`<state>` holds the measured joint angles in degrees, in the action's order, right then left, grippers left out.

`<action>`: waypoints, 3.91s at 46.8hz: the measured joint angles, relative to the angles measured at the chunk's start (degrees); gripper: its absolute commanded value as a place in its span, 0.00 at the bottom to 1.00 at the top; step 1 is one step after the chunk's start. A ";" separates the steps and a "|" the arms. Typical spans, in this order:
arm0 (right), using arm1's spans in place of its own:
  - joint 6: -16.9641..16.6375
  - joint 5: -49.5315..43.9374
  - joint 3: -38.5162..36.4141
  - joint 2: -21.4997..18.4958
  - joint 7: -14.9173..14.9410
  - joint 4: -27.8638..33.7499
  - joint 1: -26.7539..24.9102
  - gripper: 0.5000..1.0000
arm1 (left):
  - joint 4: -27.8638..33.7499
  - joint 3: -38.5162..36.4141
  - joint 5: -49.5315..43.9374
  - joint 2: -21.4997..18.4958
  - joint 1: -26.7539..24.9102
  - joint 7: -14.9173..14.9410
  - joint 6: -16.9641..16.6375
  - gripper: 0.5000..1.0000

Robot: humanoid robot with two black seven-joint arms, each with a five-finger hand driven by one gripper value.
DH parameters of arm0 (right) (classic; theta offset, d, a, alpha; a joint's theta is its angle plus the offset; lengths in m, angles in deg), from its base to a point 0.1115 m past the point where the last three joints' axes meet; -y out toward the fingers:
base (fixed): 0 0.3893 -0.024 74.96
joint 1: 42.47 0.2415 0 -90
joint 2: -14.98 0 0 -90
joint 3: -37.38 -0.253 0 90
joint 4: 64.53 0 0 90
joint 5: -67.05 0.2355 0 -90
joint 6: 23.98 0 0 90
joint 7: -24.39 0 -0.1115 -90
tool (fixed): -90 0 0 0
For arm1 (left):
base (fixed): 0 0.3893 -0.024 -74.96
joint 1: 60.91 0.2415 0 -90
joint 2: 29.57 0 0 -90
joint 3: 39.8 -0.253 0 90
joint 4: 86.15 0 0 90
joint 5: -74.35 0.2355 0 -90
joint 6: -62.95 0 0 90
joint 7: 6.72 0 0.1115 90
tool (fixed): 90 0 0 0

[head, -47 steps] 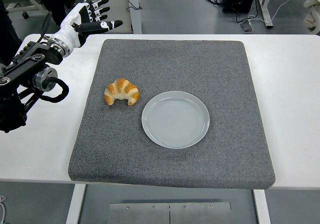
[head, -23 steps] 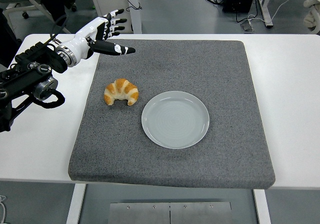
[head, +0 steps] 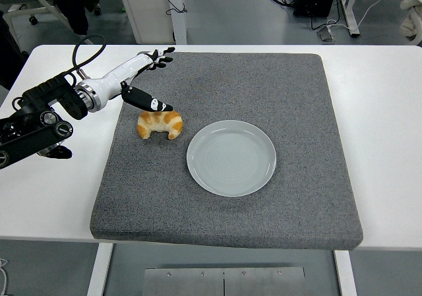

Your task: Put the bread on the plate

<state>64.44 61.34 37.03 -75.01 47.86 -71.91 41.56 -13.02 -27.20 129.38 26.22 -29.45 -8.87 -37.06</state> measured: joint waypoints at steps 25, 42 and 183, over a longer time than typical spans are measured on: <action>0.00 0.00 0.00 0.00 0.00 0.00 0.00 1.00 | 0.27 -6.51 8.96 -0.63 0.05 -0.23 -2.83 0.92; 0.00 0.00 0.00 0.00 0.00 0.00 -0.01 1.00 | -1.22 -9.96 10.19 -0.24 0.07 -0.48 -6.40 0.92; 0.00 0.00 0.00 0.00 0.00 0.00 -0.01 1.00 | -11.50 -4.07 11.25 0.97 -13.20 -11.46 4.16 0.07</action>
<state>64.44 61.34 37.03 -75.02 47.86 -71.91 41.55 -24.53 -31.28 140.63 27.19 -42.65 -20.34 -32.90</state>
